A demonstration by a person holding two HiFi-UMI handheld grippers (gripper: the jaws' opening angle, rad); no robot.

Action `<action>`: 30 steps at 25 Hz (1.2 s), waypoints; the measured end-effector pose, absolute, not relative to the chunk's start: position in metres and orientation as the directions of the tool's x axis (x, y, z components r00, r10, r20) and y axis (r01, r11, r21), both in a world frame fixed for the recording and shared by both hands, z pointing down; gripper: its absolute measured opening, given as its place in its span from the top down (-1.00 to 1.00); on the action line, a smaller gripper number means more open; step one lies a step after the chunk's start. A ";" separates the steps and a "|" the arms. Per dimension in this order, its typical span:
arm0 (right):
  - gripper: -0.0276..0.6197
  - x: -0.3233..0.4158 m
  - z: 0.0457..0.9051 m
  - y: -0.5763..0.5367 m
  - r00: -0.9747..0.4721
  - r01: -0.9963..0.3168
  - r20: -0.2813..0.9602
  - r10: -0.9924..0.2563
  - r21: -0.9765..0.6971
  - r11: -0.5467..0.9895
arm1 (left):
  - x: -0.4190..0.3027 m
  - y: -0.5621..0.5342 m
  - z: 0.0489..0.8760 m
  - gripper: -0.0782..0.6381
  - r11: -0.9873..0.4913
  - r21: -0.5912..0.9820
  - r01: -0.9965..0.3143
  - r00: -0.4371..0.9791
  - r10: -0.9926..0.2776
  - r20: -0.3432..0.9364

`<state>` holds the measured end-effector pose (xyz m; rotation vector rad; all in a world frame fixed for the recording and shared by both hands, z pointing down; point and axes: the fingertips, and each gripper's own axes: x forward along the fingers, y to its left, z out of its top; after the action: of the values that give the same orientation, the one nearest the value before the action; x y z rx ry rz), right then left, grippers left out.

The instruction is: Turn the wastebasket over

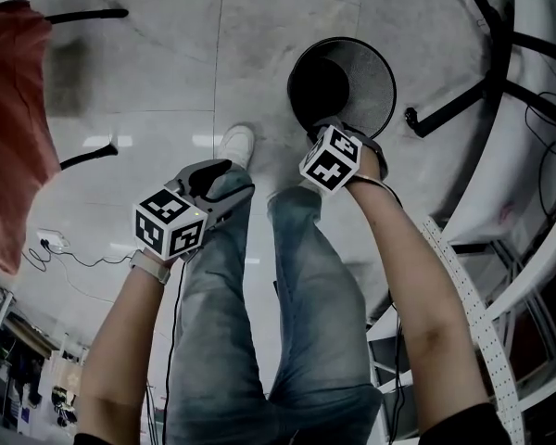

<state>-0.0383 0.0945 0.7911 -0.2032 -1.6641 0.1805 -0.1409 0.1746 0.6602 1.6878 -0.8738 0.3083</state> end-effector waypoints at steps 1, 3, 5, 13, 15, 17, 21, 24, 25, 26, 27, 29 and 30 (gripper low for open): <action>0.75 -0.039 0.794 0.098 -0.105 0.013 0.967 0.231 -0.231 0.973 | -0.141 0.176 0.661 0.03 -0.069 0.722 -0.688 0.685 -0.389 0.616; 0.74 -0.039 0.799 0.105 -0.105 -0.001 0.972 0.212 -0.213 0.977 | -0.141 0.179 0.661 0.03 -0.070 0.721 -0.689 0.684 -0.394 0.615; 0.73 -0.040 0.804 0.112 -0.100 -0.015 0.975 0.198 -0.201 0.980 | -0.139 0.183 0.661 0.03 -0.074 0.725 -0.684 0.689 -0.390 0.610; 0.33 -0.047 0.814 0.117 -0.123 -0.092 0.979 0.164 -0.176 0.980 | -0.129 0.198 0.662 0.03 -0.110 0.717 -0.688 0.700 -0.362 0.616; 0.15 -0.051 0.808 0.112 -0.158 -0.123 0.977 0.146 -0.166 0.978 | -0.126 0.202 0.662 0.03 -0.141 0.700 -0.700 0.698 -0.342 0.630; 0.08 -0.052 0.800 0.105 -0.190 -0.142 0.973 0.133 -0.161 0.977 | -0.123 0.201 0.660 0.03 -0.169 0.688 -0.706 0.698 -0.333 0.634; 0.06 -0.052 0.765 0.087 -0.294 -0.203 0.952 0.082 -0.146 0.968 | -0.118 0.190 0.645 0.03 -0.194 0.680 -0.707 0.699 -0.344 0.627; 0.06 -0.054 0.721 0.067 -0.413 -0.302 0.911 0.017 -0.154 0.941 | -0.111 0.170 0.623 0.03 -0.243 0.668 -0.703 0.706 -0.355 0.613; 0.06 -0.055 0.704 0.059 -0.454 -0.345 0.891 -0.009 -0.167 0.923 | -0.109 0.161 0.614 0.03 -0.266 0.660 -0.703 0.708 -0.358 0.609; 0.06 -0.054 0.687 0.054 -0.497 -0.391 0.867 -0.033 -0.190 0.901 | -0.106 0.153 0.603 0.05 -0.288 0.650 -0.703 0.709 -0.363 0.605; 0.06 -0.053 0.669 0.050 -0.536 -0.434 0.842 -0.055 -0.219 0.874 | -0.103 0.144 0.590 0.09 -0.307 0.642 -0.703 0.709 -0.371 0.599; 0.11 -0.048 0.635 0.044 -0.598 -0.499 0.796 -0.092 -0.280 0.820 | -0.097 0.126 0.562 0.28 -0.336 0.627 -0.703 0.709 -0.400 0.581; 0.18 -0.045 0.617 0.042 -0.621 -0.524 0.776 -0.108 -0.309 0.794 | -0.094 0.116 0.548 0.42 -0.346 0.622 -0.702 0.709 -0.418 0.568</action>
<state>-0.0447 0.0419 0.6173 0.4651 -2.1832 0.6690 -0.0937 0.1164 0.5476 1.9881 -0.8583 0.3868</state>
